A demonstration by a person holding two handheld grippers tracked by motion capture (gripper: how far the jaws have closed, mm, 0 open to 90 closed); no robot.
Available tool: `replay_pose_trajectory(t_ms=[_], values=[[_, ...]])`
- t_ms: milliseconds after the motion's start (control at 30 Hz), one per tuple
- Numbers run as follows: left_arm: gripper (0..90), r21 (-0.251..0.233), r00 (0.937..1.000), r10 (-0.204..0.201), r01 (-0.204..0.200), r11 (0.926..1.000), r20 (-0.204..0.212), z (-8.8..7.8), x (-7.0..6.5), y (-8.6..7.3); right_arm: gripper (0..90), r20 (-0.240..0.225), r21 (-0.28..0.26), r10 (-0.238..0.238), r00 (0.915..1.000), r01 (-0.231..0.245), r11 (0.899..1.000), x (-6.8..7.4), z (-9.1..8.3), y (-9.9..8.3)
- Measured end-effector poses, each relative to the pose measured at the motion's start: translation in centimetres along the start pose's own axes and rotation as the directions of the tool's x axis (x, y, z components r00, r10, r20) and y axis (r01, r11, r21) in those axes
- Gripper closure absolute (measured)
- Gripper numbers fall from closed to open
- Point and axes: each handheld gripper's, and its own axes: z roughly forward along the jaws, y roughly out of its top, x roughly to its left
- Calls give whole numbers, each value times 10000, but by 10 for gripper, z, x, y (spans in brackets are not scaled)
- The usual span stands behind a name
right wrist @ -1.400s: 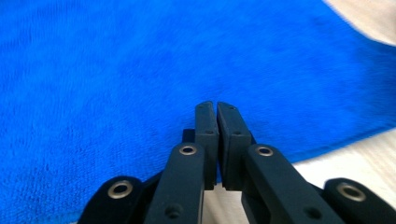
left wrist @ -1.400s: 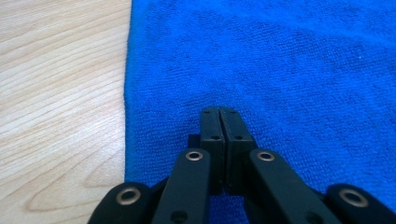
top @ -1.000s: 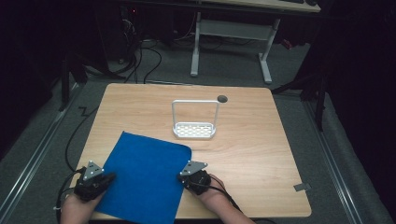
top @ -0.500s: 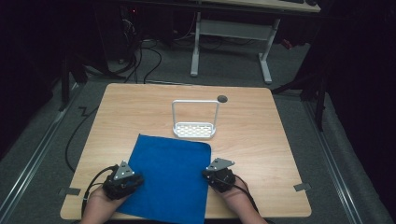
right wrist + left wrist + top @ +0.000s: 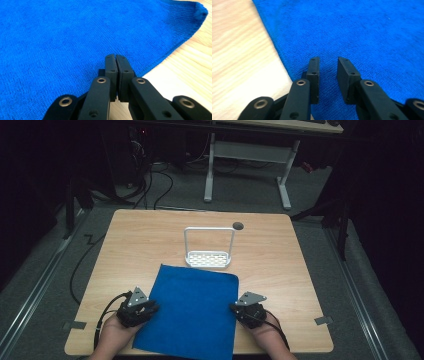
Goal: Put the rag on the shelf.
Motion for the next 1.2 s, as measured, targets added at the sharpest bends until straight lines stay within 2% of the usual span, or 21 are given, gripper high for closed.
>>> replay_pose_trajectory(t_ms=[100, 133, 233, 300, 333, 500, 767, 833, 900, 933, 967, 1000, 1033, 1100, 1133, 1200], values=[[743, 99, 9979, 484, -489, 9988, 436, 2, -16, 3, 892, 174, -57, 348, 9992, -347, 9994, -9, -6, -8], [743, 99, 9979, 484, -489, 9988, 436, 2, -16, 3, 892, 174, -57, 348, 9992, -347, 9994, -9, -6, -8], [744, 132, 9939, 783, -796, 9967, 775, 6, -30, 7, 892, 538, -71, 674, 9963, -671, 9977, -19, -11, -14], [744, 132, 9926, 897, -911, 9958, 815, 7, -33, 8, 892, 603, -66, 751, 9954, -749, 9972, -20, -12, -15], [744, 109, 9905, 1037, -1051, 9944, 898, 9, -37, 9, 892, 669, -85, 966, 9931, -963, 9953, -25, -14, -17], [744, 90, 9885, 1106, -1121, 9937, 1029, 9, -39, 9, 889, 677, -119, 1228, 9901, -1223, 9924, -29, -15, -20], [744, 117, 9870, 1038, -1060, 9943, 1226, 8, -36, 8, 880, 662, -99, 1220, 9903, -1216, 9925, -26, -15, -18], [736, 141, 9865, 957, -984, 9950, 1330, 7, -35, 9, 876, 658, -107, 1194, 9907, -1189, 9928, -26, -14, -18], [725, -73, 9897, 745, -742, 9972, 1226, 5, -31, 8, 850, 601, -126, 1241, 9905, -1235, 9923, -26, -15, -18], [715, -444, 9935, 366, -320, 9985, 1081, 1, -25, 8, 825, 614, -205, 1238, 9904, -1228, 9922, -26, -15, -18], [704, -444, 9935, 366, -320, 9985, 1081, 1, -25, 8, 825, 614, -205, 1238, 9904, -1228, 9922, -26, -15, -18], [704, -647, 9950, 115, -51, 9979, 992, -1, -21, 8, 816, 635, -216, 1286, 9897, -1275, 9916, -26, -15, -18], [693, -822, 9961, -236, 306, 9961, 848, -2, -15, 7, 803, 636, -257, 1367, 9886, -1353, 9905, -26, -15, -18], [670, -984, 9966, -626, 677, 9928, 538, -2, -7, 7, 785, 631, -343, 1432, 9877, -1412, 9894, -27, -14, -17], [665, -1150, 9946, -953, 994, 9884, 401, -1, -1, 7, 777, 641, -361, 1430, 9876, -1409, 9894, -27, -14, -17], [639, -1269, 9919, -1267, 1263, 9838, 52, 3, 7, 9, 771, 632, -404, 1452, 9874, -1428, 9889, -27, -14, -17]])
